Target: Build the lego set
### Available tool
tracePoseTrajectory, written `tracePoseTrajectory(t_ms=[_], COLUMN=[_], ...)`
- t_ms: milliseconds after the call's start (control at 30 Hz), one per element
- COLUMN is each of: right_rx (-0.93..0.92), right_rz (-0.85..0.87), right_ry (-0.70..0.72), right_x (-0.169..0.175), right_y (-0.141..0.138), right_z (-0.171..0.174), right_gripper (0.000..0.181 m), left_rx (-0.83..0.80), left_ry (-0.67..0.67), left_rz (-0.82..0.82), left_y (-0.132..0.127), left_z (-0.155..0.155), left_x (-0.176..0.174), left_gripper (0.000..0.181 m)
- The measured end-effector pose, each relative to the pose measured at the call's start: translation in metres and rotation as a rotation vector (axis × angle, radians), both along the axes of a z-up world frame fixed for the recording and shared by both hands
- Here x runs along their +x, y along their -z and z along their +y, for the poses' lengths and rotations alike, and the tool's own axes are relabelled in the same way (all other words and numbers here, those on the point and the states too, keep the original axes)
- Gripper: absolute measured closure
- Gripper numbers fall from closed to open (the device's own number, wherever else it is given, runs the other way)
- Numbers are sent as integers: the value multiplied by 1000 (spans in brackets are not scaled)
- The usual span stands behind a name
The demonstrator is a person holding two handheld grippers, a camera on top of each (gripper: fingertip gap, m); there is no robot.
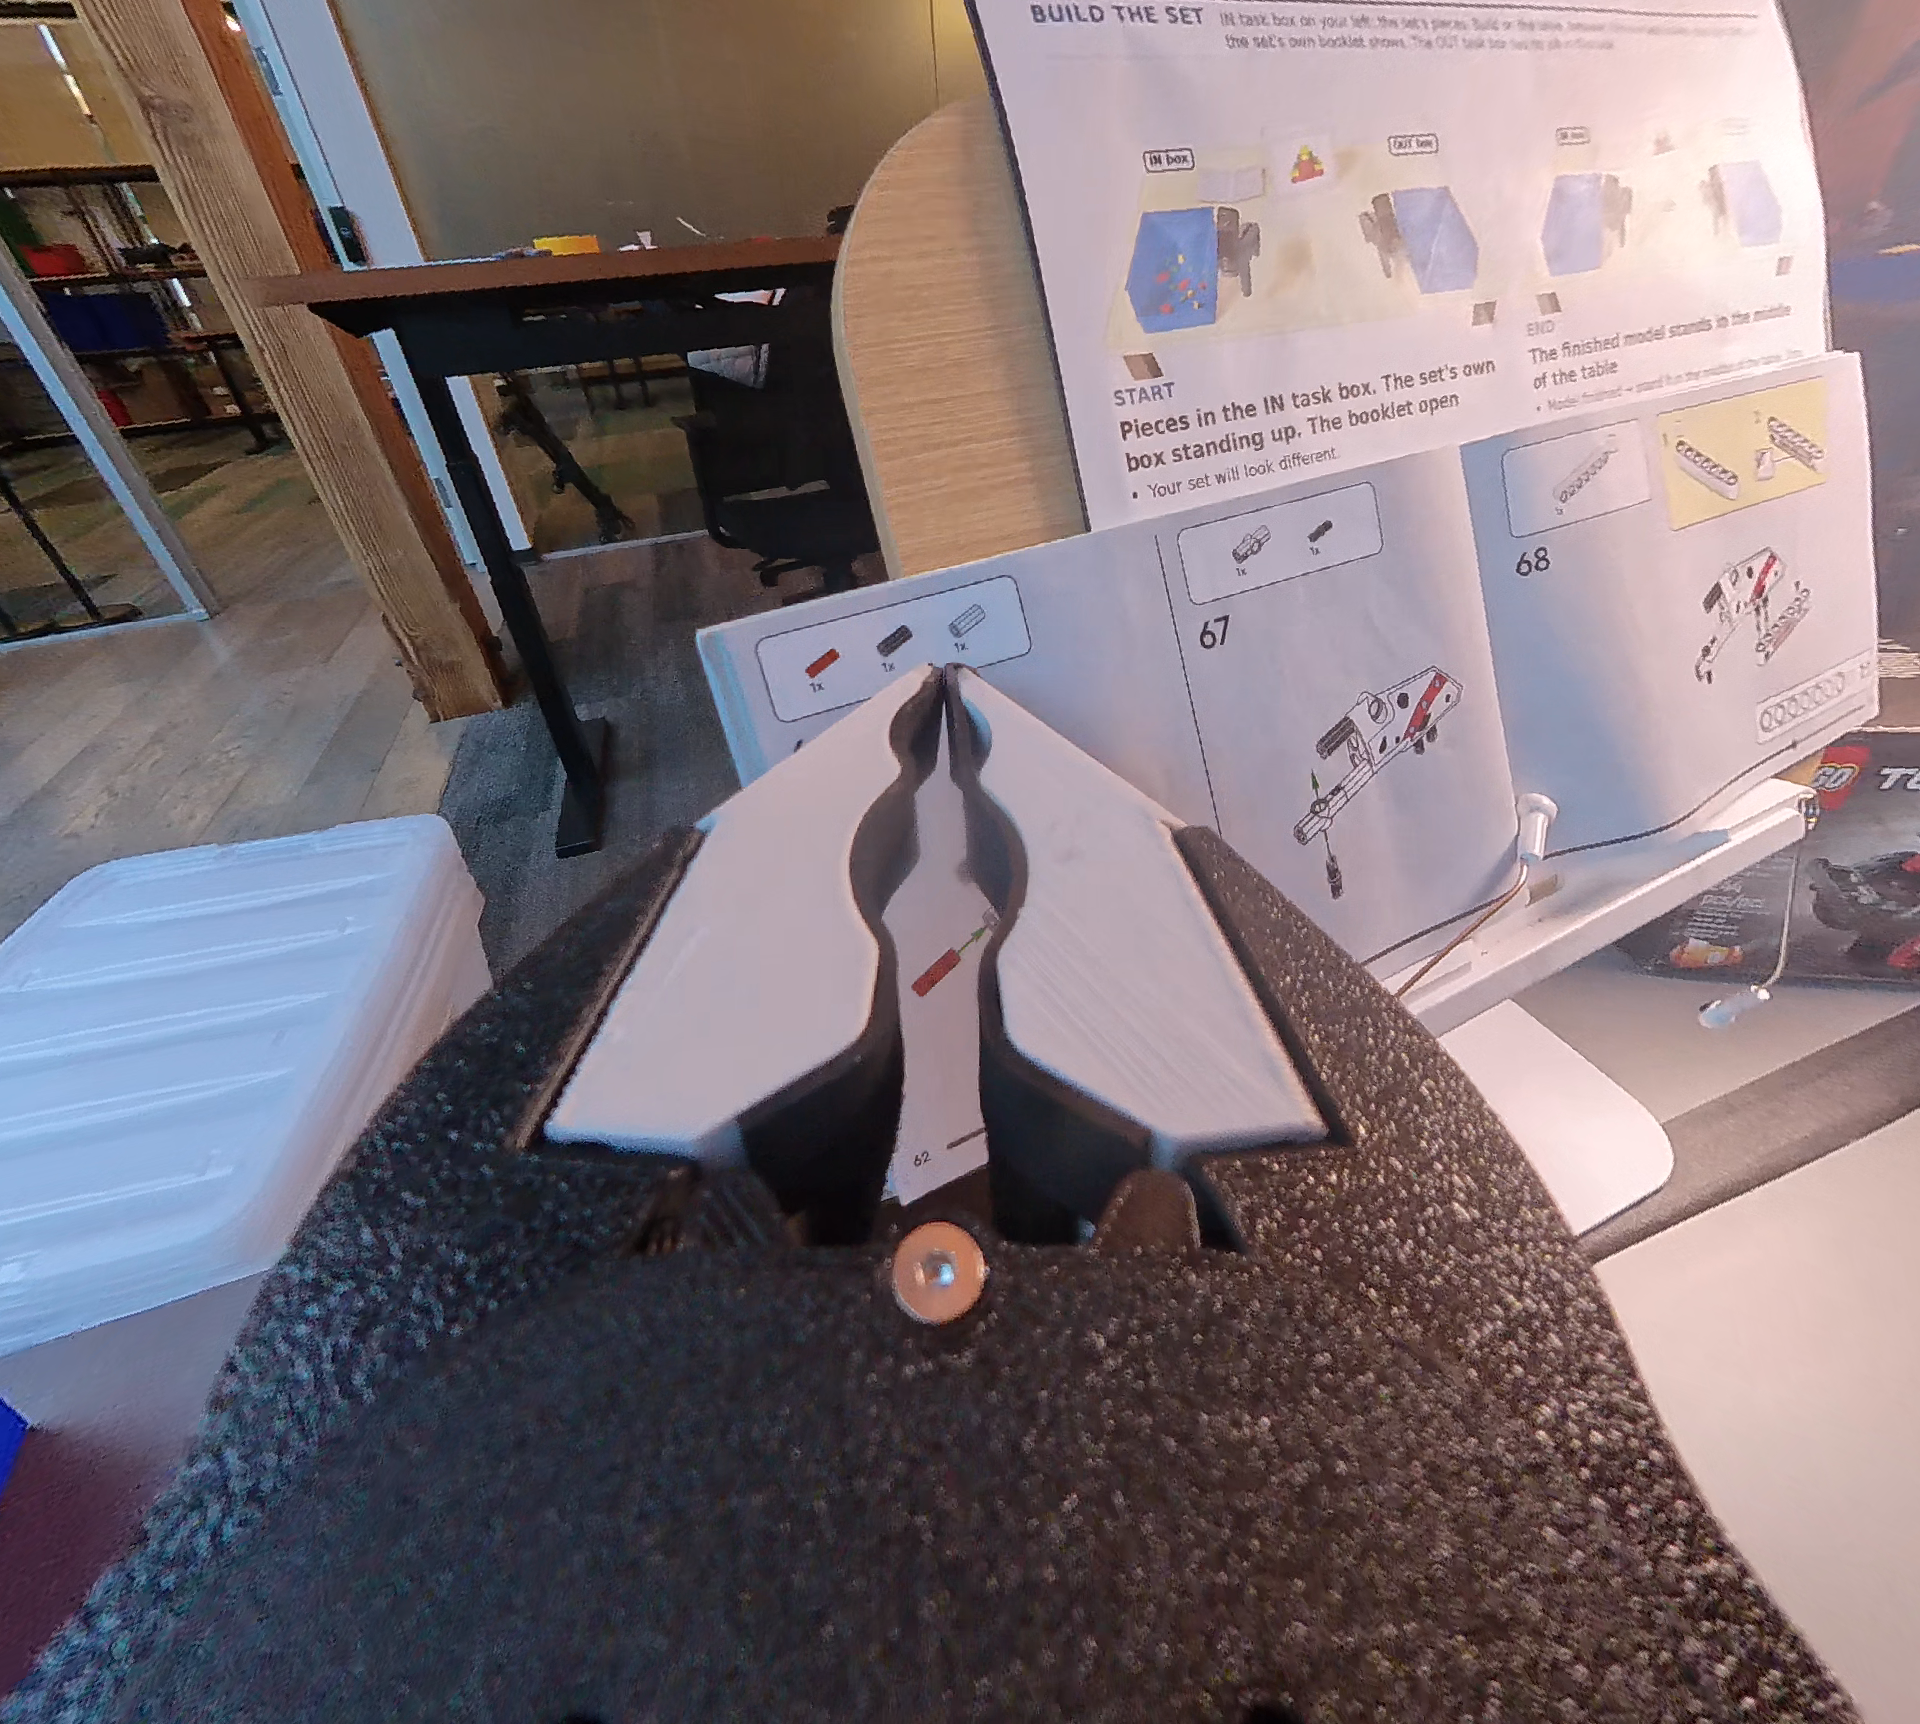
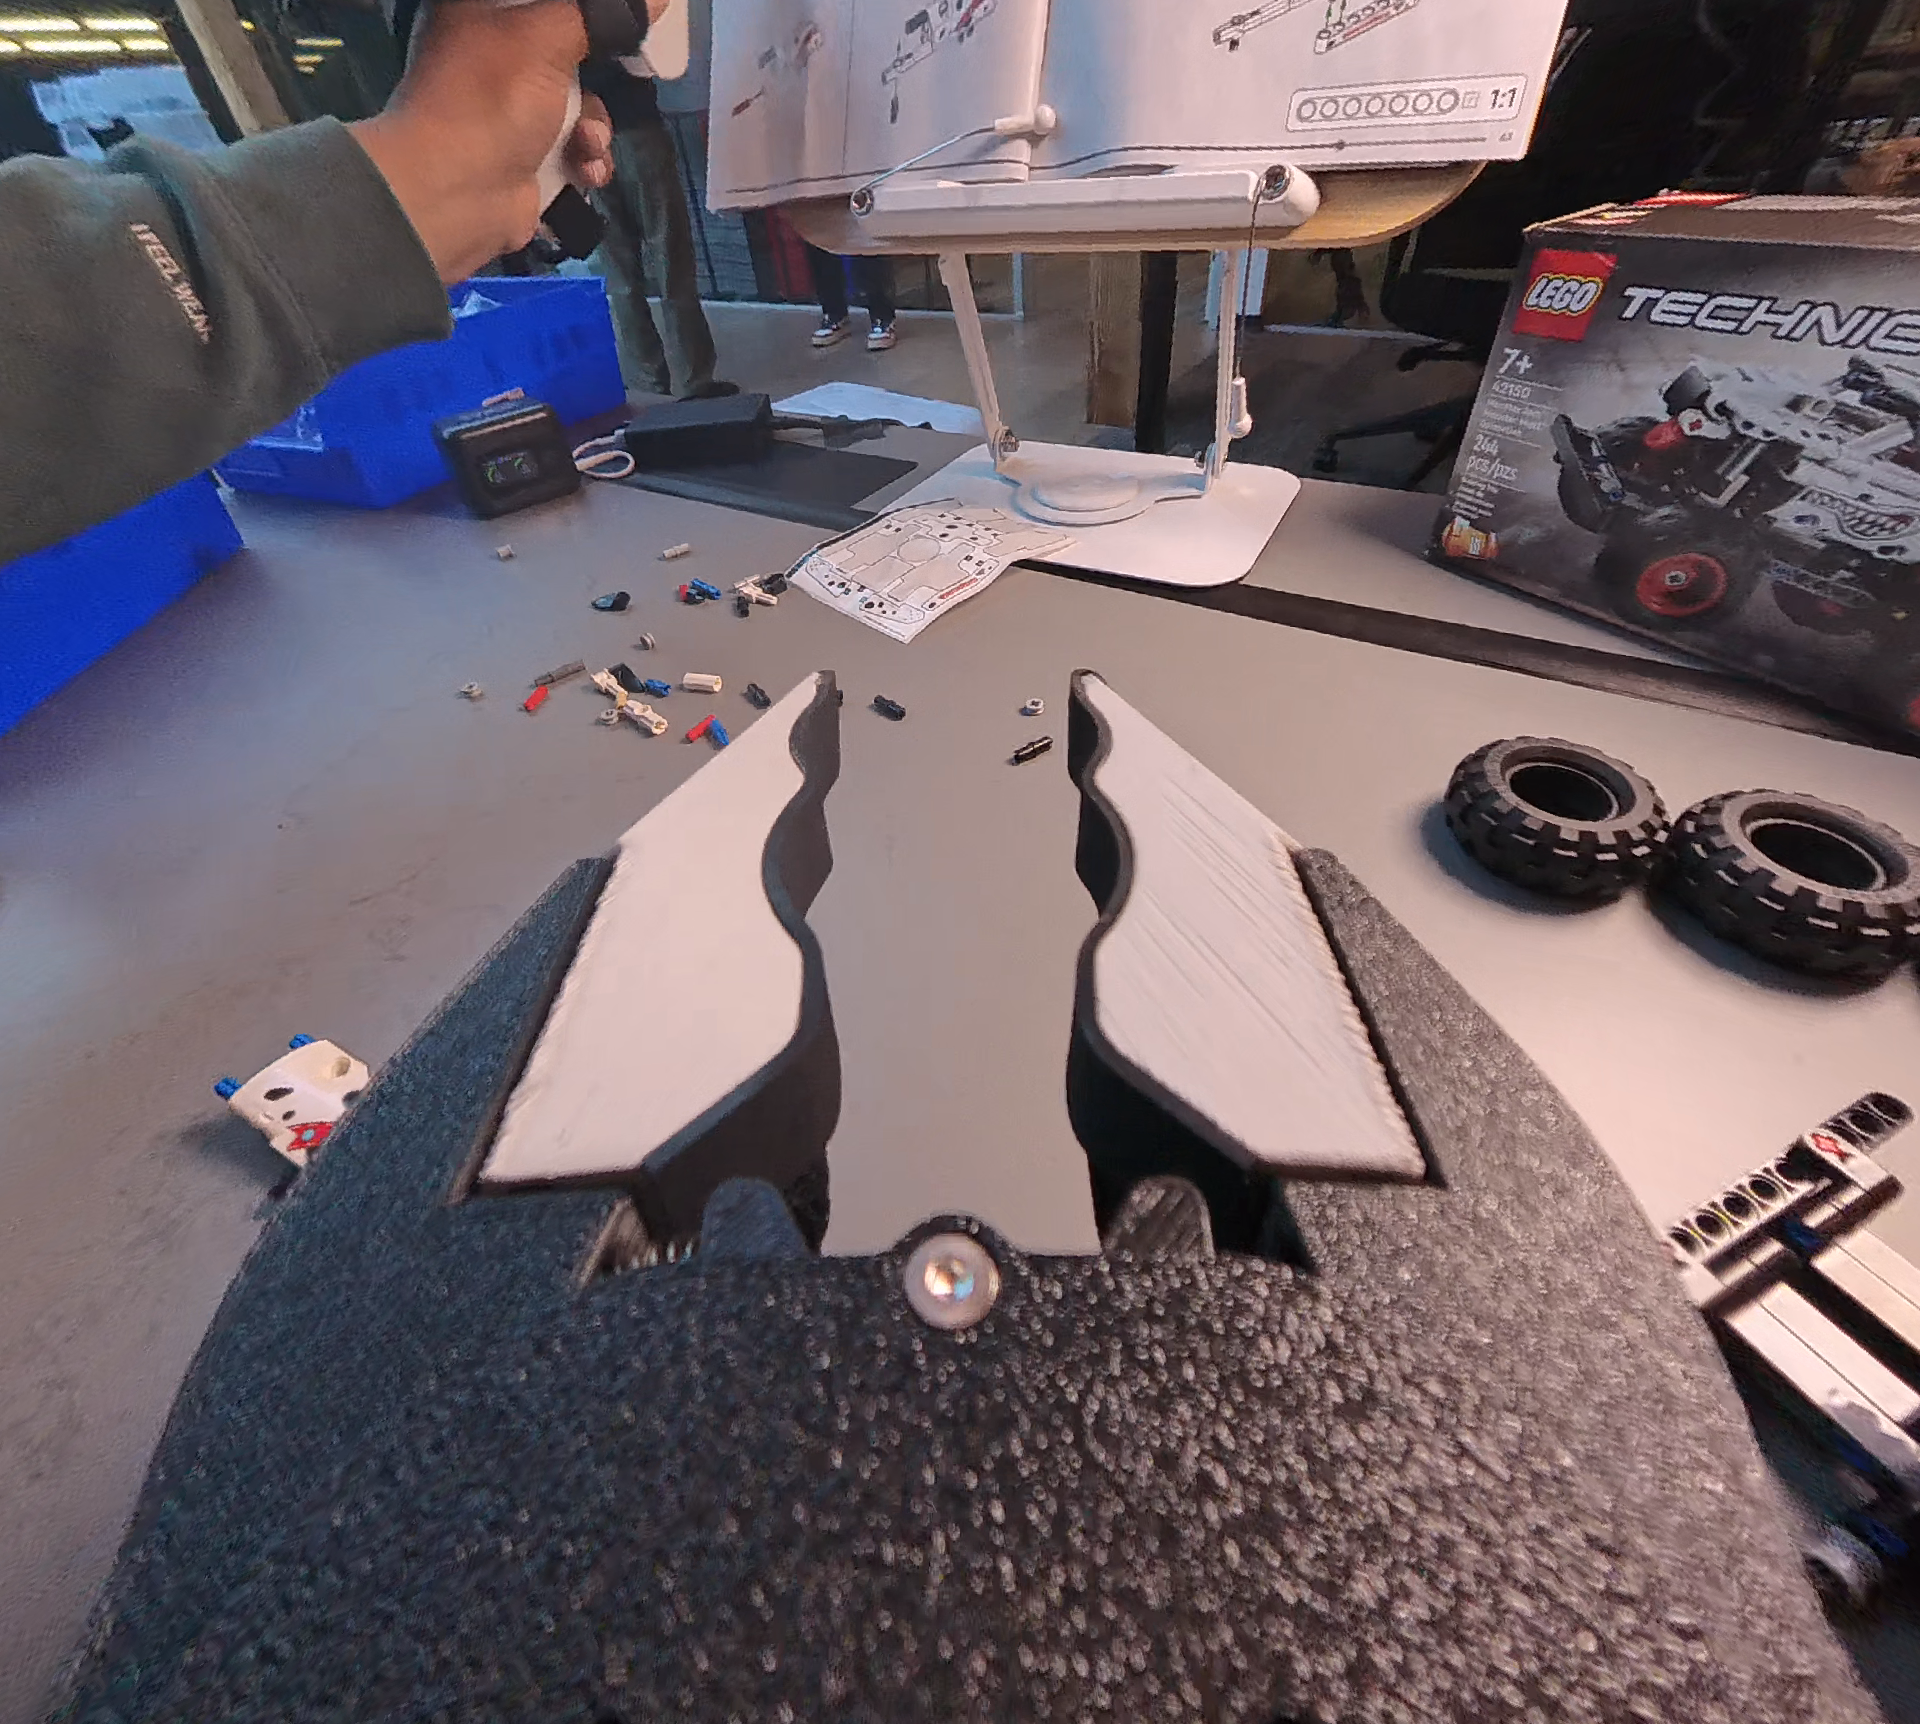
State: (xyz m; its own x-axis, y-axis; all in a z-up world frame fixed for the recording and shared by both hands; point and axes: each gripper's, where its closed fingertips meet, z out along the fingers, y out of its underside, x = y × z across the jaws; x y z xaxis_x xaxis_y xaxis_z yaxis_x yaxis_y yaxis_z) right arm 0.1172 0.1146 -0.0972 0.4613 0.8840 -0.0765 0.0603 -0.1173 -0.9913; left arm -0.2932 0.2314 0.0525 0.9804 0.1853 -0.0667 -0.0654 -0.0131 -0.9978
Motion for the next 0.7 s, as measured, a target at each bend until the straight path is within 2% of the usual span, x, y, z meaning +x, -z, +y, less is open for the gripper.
tracePoseTrajectory(t_ms=[133,233,367,433,533,600,700], right_rx=[36,116,133,136,142,136,116], right_rz=[-81,-131,-129,-129,-133,-130,-116], right_ry=[-10,2,-5,-11,-17,-23,-41], right_x=[-4,-4,-7,-7,-7,-7,-9], right_y=[18,20,19,19,20,20,20], right_z=[-6,-8,-13,-15,-17,-17,-20], right_gripper=[138,138,138,138,139,139,140], left_rx=[-6,-18,-79,-202,-407,-489,-652], left_ry=[-13,2,115,226,317,370,395], left_rz=[-14,7,-9,-48,-113,-157,-140], left_y=[2,6,20,48,107,143,194], left_z=[7,11,5,-10,-55,-90,-139], left_x=[4,12,41,65,88,102,112], left_gripper=[181,181,176,166,157,158,159])
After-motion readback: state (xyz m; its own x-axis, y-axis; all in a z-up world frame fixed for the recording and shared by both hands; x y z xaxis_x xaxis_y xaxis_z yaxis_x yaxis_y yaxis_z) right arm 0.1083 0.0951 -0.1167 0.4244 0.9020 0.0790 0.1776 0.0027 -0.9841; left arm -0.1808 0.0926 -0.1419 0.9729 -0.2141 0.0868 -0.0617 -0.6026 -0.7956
